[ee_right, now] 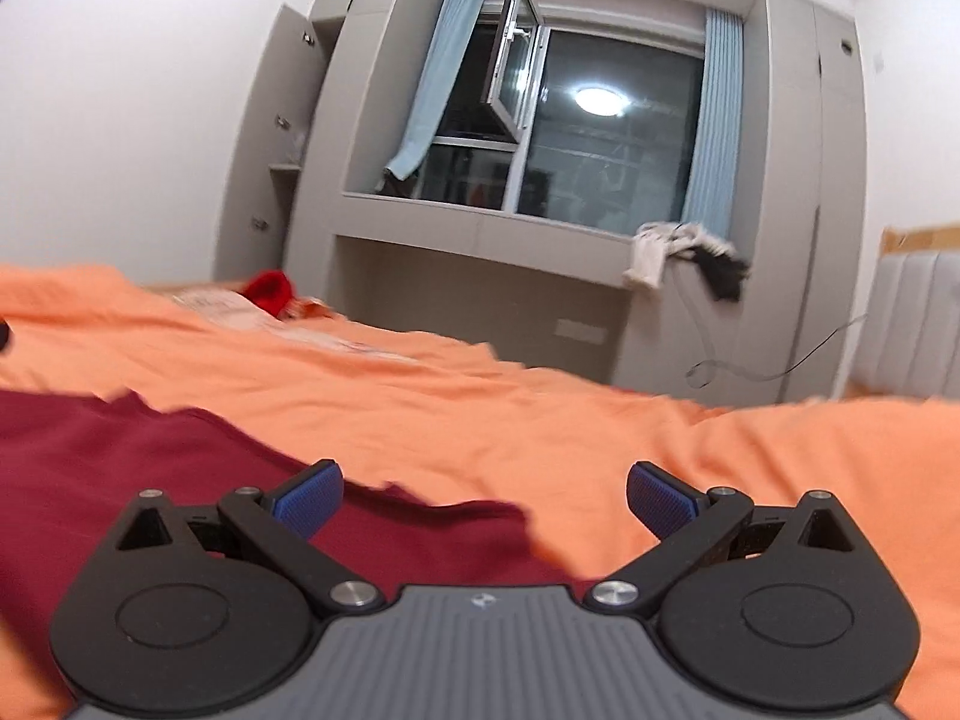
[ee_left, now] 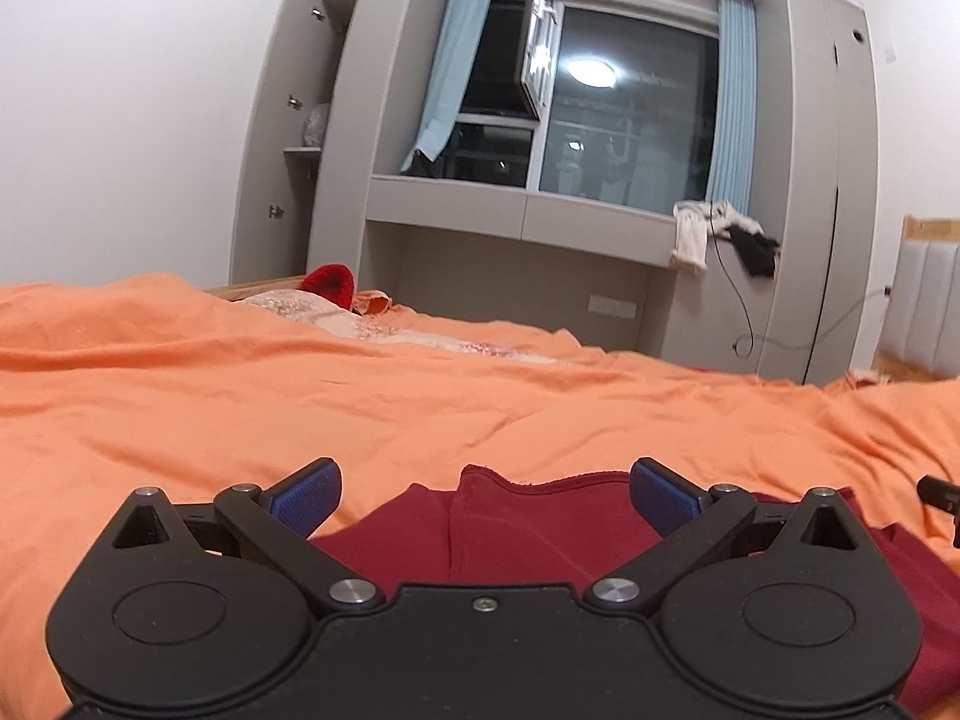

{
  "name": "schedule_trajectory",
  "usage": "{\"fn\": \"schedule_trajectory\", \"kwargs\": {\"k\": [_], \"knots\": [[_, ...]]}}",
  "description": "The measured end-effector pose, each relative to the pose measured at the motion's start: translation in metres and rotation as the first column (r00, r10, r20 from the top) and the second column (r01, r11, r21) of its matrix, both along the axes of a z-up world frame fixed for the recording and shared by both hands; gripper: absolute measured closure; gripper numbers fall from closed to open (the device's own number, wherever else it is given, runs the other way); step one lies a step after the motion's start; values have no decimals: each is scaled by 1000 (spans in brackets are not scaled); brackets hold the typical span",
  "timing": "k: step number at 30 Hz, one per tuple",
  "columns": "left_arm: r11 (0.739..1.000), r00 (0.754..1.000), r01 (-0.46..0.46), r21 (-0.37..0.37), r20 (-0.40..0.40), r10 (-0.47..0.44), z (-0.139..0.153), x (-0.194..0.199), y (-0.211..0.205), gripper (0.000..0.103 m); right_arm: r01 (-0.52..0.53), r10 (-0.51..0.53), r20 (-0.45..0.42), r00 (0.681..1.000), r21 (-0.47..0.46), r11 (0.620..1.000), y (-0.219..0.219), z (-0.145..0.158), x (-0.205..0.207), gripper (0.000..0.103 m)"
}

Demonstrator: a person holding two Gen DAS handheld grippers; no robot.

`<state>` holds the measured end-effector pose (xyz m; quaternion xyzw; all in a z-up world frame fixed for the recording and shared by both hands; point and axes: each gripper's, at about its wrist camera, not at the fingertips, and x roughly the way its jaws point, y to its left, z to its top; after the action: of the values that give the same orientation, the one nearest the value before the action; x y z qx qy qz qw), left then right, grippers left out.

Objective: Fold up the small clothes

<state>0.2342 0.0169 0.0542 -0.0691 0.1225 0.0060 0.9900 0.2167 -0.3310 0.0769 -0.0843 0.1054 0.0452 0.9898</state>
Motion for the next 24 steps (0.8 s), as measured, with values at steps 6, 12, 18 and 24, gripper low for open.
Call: {"fn": "schedule_trajectory", "kwargs": {"k": [6, 12, 18, 24], "knots": [[998, 999, 5, -60, 36, -3, -4, -40, -2, 1, -57, 57, -6, 998, 25, 998, 12, 1, -18, 0], [983, 1000, 5, -183, 5, -4, -20, -77, 8, 1, -95, 97, -47, 994, 45, 994, 23, -7, -23, 0], [967, 998, -13, -253, -63, -3, -37, -91, 19, 1, -132, 139, -79, 987, 83, 988, 35, -17, -28, 0], [955, 994, 56, -290, -73, -80, -44, -92, 19, 1, -170, 177, -100, 979, 68, 983, 50, -24, -33, 0]]}}
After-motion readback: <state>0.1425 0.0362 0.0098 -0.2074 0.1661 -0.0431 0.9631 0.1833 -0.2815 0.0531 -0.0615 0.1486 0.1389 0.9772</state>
